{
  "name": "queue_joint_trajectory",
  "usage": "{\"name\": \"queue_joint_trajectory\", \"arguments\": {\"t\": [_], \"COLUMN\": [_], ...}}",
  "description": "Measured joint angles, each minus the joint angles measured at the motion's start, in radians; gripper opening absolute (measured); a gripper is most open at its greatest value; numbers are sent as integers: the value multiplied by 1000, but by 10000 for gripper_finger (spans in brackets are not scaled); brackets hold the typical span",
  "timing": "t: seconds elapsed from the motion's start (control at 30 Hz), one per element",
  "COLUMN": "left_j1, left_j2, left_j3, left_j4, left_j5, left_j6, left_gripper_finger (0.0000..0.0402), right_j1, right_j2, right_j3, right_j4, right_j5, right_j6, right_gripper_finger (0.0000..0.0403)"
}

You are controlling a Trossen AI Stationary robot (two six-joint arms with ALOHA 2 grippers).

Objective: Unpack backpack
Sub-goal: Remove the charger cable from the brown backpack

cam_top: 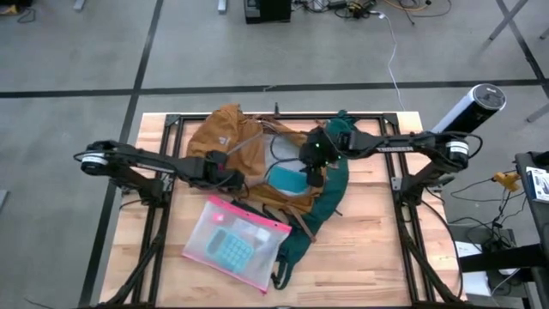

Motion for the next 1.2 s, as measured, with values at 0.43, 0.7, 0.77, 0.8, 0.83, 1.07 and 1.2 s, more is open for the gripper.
{"name": "queue_joint_trajectory", "arguments": {"t": [0.43,0.7,0.77,0.8,0.83,1.07,1.2], "left_j1": [-28,-28,-29,-31,-31,-32,-33], "left_j2": [-151,-86,-60,-41,-19,126,155], "left_j3": [55,-39,-81,-107,-131,-224,-219], "left_j4": [261,250,310,329,359,495,499], "left_j5": [-181,-165,-146,-125,-108,-73,-80], "left_j6": [356,239,190,163,141,3,-22], "left_gripper_finger": [207,189,184,181,179,164,158], "right_j1": [-101,-107,-104,-103,-103,-86,-65], "right_j2": [194,269,262,255,243,55,-100], "right_j3": [-5,7,7,5,5,-1,-1], "right_j4": [150,219,216,212,202,123,54], "right_j5": [-33,-34,-34,-32,-32,-20,-25], "right_j6": [-226,-178,-182,-187,-187,-173,-158], "right_gripper_finger": [172,69,22,12,11,3,2]}}
